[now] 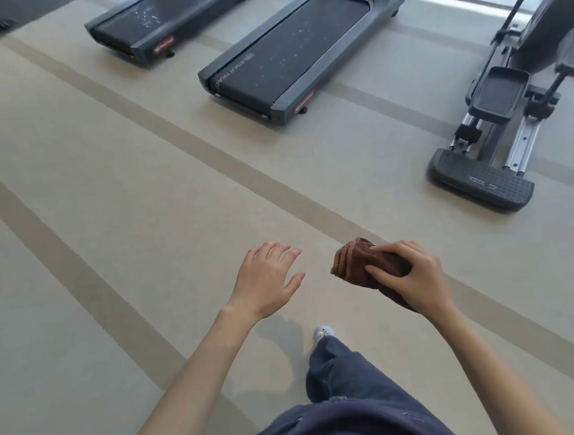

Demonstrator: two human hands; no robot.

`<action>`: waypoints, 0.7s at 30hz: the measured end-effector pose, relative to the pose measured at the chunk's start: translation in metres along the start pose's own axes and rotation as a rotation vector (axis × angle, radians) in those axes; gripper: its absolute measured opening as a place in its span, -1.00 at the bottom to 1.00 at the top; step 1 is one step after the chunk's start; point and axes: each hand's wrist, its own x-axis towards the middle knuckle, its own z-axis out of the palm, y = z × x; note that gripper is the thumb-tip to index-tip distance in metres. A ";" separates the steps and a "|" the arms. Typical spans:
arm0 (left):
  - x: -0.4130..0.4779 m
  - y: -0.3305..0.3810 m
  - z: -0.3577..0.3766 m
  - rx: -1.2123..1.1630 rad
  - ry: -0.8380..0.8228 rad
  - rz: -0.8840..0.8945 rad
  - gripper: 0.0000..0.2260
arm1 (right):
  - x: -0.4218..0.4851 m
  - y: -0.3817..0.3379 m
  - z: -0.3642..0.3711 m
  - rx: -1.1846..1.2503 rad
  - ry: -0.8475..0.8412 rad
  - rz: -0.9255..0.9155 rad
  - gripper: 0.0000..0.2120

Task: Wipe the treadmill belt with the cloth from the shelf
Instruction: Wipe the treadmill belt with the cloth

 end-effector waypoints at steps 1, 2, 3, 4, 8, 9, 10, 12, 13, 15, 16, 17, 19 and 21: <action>0.020 -0.003 -0.002 0.001 0.012 -0.004 -0.56 | 0.020 0.003 -0.002 0.003 0.007 -0.001 -0.73; 0.039 -0.007 -0.005 0.000 0.024 -0.007 -0.57 | 0.038 0.006 -0.004 0.011 0.013 -0.003 -0.74; 0.058 -0.010 -0.007 -0.001 0.036 -0.010 -0.57 | 0.056 0.009 -0.005 0.021 0.015 -0.006 -0.74; 0.075 -0.013 -0.008 0.000 0.048 -0.011 -0.57 | 0.073 0.012 -0.006 0.029 0.015 -0.011 -0.74; 0.130 -0.025 -0.009 -0.019 0.065 -0.023 -0.57 | 0.130 0.025 -0.008 0.010 0.002 -0.009 -0.73; 0.141 -0.028 -0.009 -0.023 0.059 -0.025 -0.56 | 0.141 0.029 -0.007 0.008 0.003 -0.011 -0.73; 0.152 -0.031 -0.007 -0.025 0.050 -0.023 -0.56 | 0.152 0.033 -0.006 0.008 0.004 -0.014 -0.73; 0.175 -0.040 -0.003 -0.030 0.026 -0.021 -0.56 | 0.173 0.042 -0.002 0.002 -0.006 -0.007 -0.74; 0.185 -0.046 0.000 -0.034 0.008 -0.019 -0.55 | 0.182 0.048 0.000 -0.007 -0.011 0.002 -0.74; 0.207 -0.059 0.009 -0.043 -0.036 -0.012 -0.55 | 0.203 0.059 0.006 -0.027 -0.012 0.030 -0.75; 0.219 -0.066 0.013 -0.045 -0.052 -0.007 -0.54 | 0.214 0.063 0.009 -0.035 -0.010 0.046 -0.75; 0.232 -0.075 0.018 -0.047 -0.061 -0.004 -0.54 | 0.227 0.067 0.012 -0.045 -0.010 0.057 -0.76; 0.258 -0.094 0.023 -0.051 -0.060 -0.001 -0.54 | 0.254 0.072 0.016 -0.070 -0.005 0.057 -0.76; 0.289 -0.113 0.022 -0.046 -0.042 0.003 -0.54 | 0.288 0.074 0.019 -0.116 -0.001 0.033 -0.75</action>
